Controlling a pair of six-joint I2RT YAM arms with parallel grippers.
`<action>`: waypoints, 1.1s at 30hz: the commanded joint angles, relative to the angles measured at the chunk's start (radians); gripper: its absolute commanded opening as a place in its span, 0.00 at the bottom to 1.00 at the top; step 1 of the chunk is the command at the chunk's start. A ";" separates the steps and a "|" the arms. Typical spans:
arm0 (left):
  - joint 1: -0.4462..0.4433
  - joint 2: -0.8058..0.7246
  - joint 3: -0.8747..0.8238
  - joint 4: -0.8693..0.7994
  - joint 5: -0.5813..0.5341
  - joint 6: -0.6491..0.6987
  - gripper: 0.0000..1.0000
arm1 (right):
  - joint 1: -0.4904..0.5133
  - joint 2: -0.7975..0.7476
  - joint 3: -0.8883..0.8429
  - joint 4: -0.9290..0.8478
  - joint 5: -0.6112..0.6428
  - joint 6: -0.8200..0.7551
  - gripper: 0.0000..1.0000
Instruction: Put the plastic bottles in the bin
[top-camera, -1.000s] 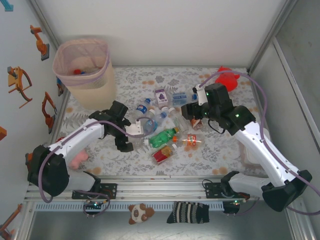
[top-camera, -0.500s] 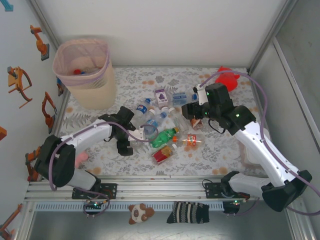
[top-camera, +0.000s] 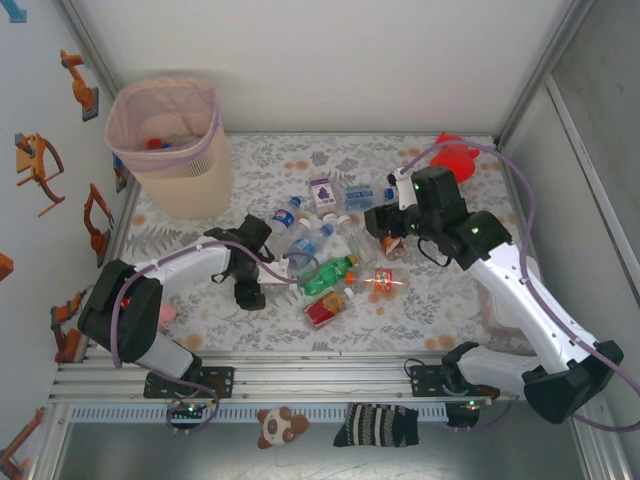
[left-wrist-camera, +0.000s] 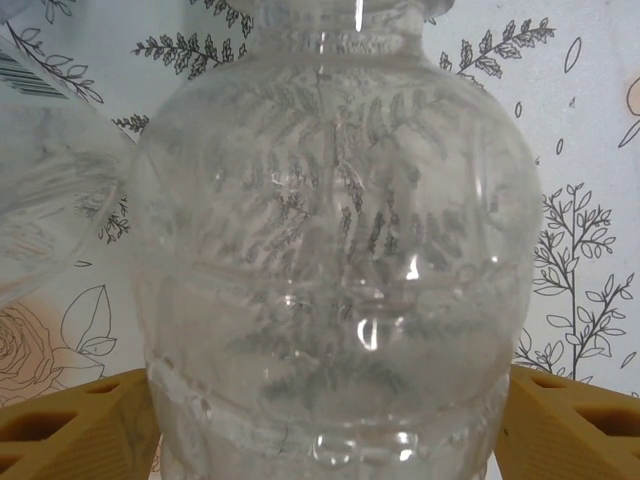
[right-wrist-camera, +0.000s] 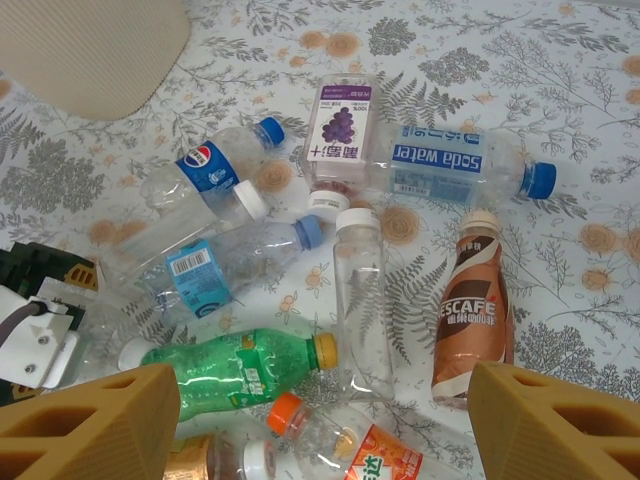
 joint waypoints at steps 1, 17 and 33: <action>-0.003 0.016 0.004 -0.018 0.013 0.019 0.79 | -0.011 -0.003 -0.016 0.022 -0.011 -0.014 0.75; -0.002 -0.033 -0.018 -0.012 -0.005 0.032 0.60 | -0.015 -0.014 -0.014 0.021 -0.017 -0.012 0.75; 0.031 -0.301 -0.025 -0.019 0.091 0.006 0.57 | -0.016 -0.064 0.002 -0.003 -0.009 -0.006 0.75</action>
